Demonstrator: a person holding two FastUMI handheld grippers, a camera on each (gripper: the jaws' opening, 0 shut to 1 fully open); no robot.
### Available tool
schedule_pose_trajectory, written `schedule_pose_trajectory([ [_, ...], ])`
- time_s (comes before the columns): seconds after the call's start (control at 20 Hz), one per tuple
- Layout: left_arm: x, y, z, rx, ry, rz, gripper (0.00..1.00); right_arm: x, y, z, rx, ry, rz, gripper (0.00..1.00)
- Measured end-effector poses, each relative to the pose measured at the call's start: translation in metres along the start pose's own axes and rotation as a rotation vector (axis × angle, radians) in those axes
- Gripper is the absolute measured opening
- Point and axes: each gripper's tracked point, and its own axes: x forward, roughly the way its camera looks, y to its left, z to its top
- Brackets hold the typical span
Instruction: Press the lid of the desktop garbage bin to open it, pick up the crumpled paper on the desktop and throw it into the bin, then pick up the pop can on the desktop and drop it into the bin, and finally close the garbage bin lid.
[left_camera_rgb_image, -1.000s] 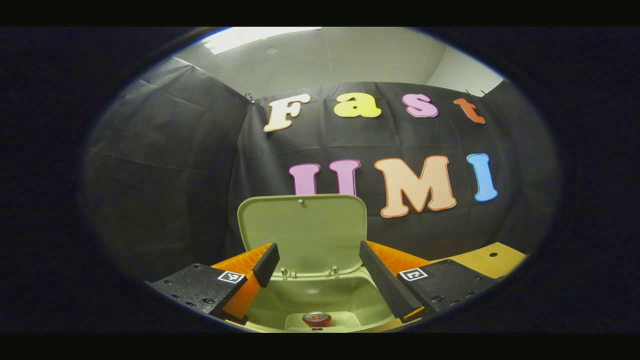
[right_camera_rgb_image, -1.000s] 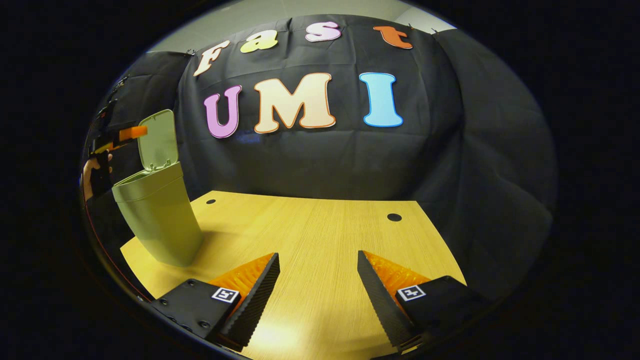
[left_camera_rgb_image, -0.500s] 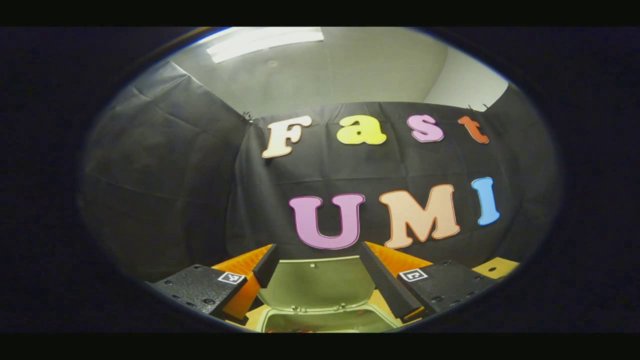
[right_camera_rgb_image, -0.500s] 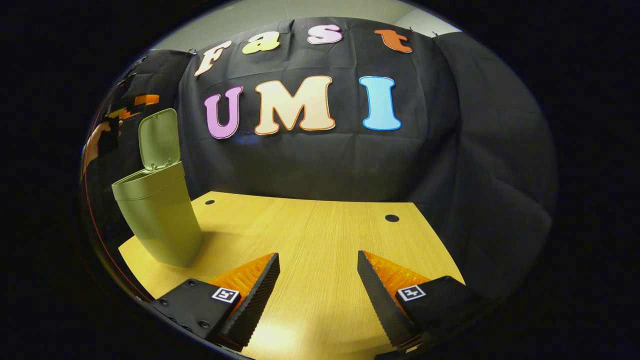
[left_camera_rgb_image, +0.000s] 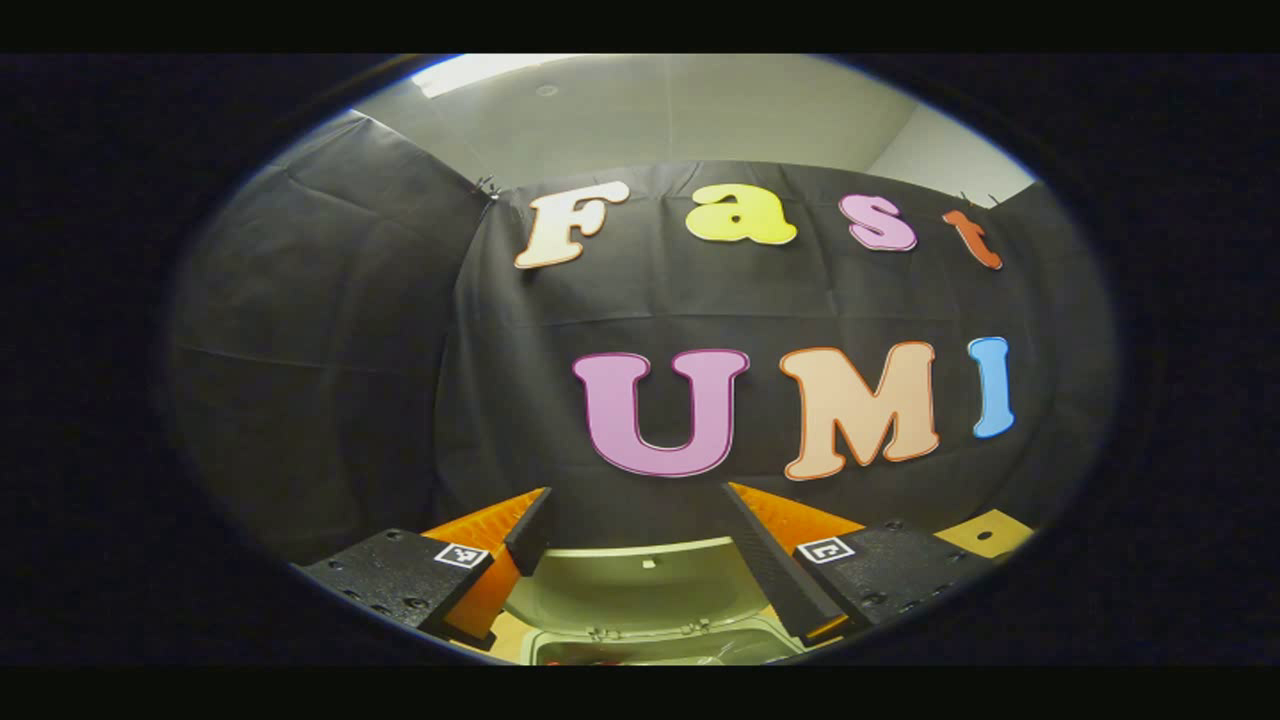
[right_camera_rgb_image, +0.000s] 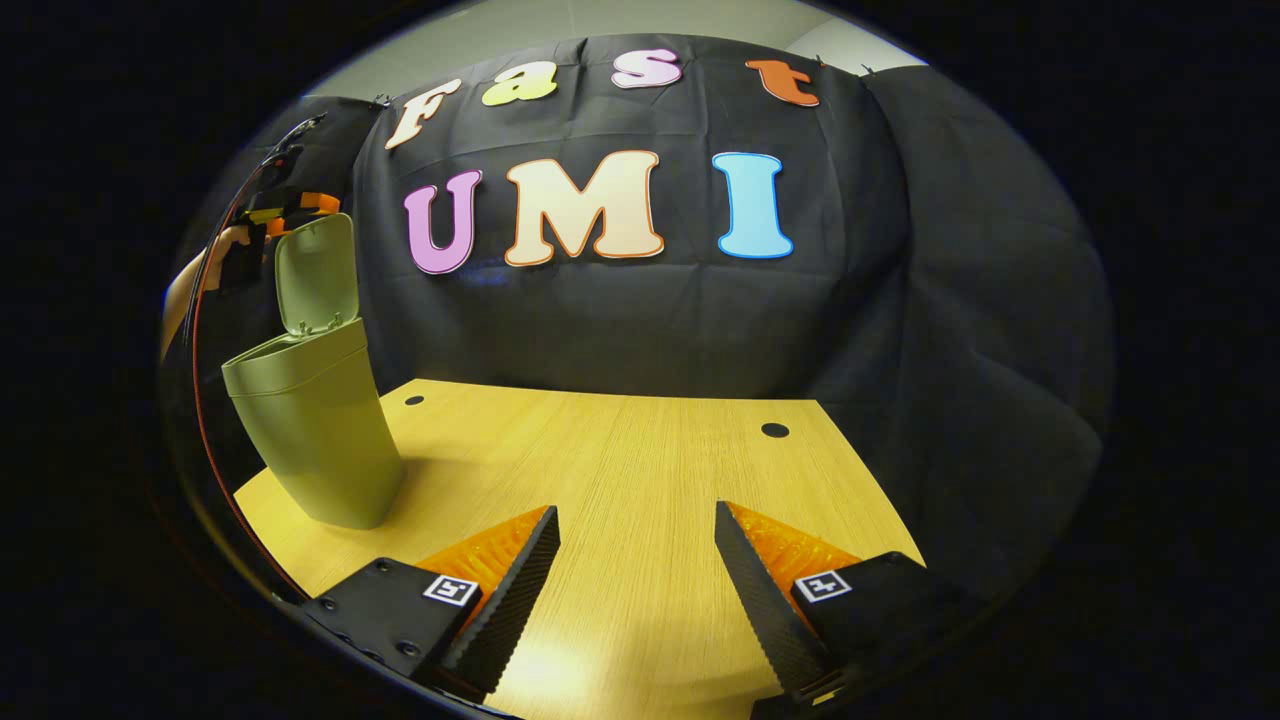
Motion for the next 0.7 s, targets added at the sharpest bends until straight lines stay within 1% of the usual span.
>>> schedule_pose_trajectory([
  [0.15,-0.004,-0.002,-0.001,0.018,0.008,-0.003,0.97,0.004,0.004,0.002,-0.004,0.003,0.012,0.98],
  [0.25,-0.010,-0.002,0.000,0.005,0.013,-0.003,0.99,0.008,0.009,0.003,-0.002,0.004,0.028,0.99],
  [0.45,-0.031,-0.008,-0.003,0.000,0.024,-0.019,0.97,0.014,0.024,0.010,-0.023,0.000,0.072,0.98],
  [0.6,-0.049,-0.009,-0.008,-0.011,0.034,-0.023,0.99,0.020,0.033,0.013,-0.037,-0.001,0.106,0.99],
  [0.65,-0.055,-0.010,-0.010,-0.011,0.039,-0.025,0.97,0.021,0.036,0.014,-0.040,-0.001,0.116,0.98],
  [0.7,-0.061,-0.011,-0.014,-0.013,0.044,-0.025,0.99,0.021,0.039,0.015,-0.044,-0.001,0.127,0.98],
])
